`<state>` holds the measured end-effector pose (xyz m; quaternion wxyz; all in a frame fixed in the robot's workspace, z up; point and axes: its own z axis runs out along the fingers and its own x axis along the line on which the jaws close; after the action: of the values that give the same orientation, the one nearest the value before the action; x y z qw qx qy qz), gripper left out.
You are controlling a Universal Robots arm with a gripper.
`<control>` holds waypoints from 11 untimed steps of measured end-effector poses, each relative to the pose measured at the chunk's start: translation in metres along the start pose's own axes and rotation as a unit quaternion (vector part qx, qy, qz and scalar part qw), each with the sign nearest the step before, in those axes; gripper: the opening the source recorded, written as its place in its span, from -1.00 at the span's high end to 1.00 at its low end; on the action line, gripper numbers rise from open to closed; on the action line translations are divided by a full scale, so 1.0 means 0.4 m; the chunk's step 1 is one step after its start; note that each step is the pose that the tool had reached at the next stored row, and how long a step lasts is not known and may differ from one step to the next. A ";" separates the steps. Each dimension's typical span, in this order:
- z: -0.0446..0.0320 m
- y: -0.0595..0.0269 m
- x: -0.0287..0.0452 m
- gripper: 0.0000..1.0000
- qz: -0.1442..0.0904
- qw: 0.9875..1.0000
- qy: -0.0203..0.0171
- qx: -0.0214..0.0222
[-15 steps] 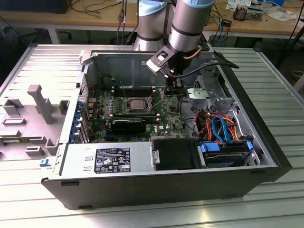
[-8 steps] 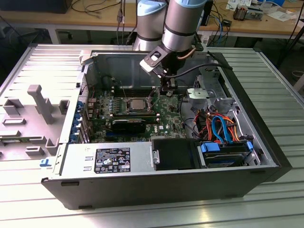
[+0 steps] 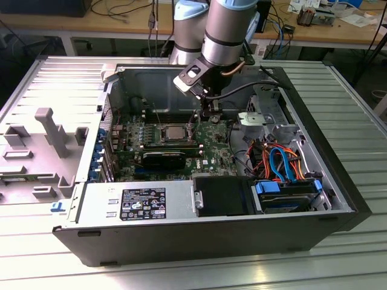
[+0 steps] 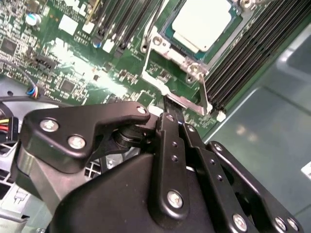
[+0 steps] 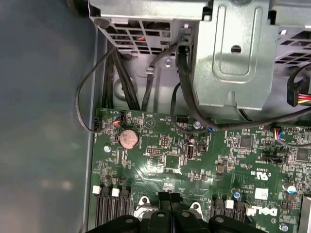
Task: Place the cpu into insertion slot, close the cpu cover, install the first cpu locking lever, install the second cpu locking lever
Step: 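Close the cpu cover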
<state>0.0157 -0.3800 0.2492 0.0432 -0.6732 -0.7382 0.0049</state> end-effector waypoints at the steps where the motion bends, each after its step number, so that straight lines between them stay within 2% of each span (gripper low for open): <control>1: 0.000 -0.003 0.000 0.79 0.000 1.000 0.000 0.000; 7: 0.003 -0.033 0.003 0.79 0.000 1.000 0.000 0.000; 11: 0.010 -0.056 0.005 0.79 -0.009 1.000 -0.001 0.000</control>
<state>-0.0072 -0.3801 0.2467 0.0431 -0.6666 -0.7441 0.0052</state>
